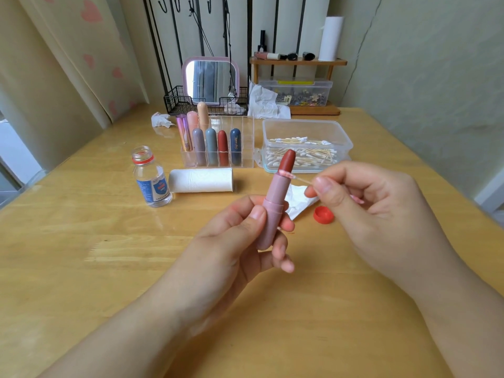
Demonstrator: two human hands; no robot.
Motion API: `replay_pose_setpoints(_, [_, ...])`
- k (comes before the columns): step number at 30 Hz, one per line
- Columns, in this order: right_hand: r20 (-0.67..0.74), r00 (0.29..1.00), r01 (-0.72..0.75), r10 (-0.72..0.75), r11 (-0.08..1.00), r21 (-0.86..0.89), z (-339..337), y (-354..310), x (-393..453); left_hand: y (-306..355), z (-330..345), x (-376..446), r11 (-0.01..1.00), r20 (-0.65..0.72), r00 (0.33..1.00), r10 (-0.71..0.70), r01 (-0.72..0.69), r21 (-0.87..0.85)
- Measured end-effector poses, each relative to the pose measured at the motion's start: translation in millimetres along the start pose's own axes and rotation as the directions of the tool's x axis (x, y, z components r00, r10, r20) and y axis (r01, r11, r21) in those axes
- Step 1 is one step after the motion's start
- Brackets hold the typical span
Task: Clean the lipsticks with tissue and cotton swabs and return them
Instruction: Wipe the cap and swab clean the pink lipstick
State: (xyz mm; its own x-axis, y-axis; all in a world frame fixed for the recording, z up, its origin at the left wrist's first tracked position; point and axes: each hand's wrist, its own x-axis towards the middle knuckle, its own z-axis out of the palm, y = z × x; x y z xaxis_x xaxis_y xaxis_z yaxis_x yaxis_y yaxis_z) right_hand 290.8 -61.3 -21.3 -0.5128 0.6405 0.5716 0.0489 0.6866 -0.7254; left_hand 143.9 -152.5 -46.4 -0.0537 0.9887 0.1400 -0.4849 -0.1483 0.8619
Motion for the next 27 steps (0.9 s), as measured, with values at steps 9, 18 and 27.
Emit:
replay_pose_setpoints(9, [0.144, 0.989, -0.005, 0.006, 1.0, -0.004, 3.8, -0.5, -3.2, -3.1, -4.7, 4.5, 0.999, -0.034, 0.999, 0.013, -0.015, -0.045])
replay_pose_setpoints(18, [0.138, 0.99, -0.003, 0.003, 1.0, -0.005, 6.6, 0.6, -3.9, -1.1, -2.1, -1.0, 1.0, 0.003, 1.0, 0.01, -0.01, 0.017])
replay_pose_setpoints(27, [-0.013, 1.0, -0.007, 0.007, 1.0, 0.005, 1.7, -1.4, -1.7, -3.9, -4.2, -0.6, 0.999, -0.006, 1.0, -0.004, 0.004, 0.053])
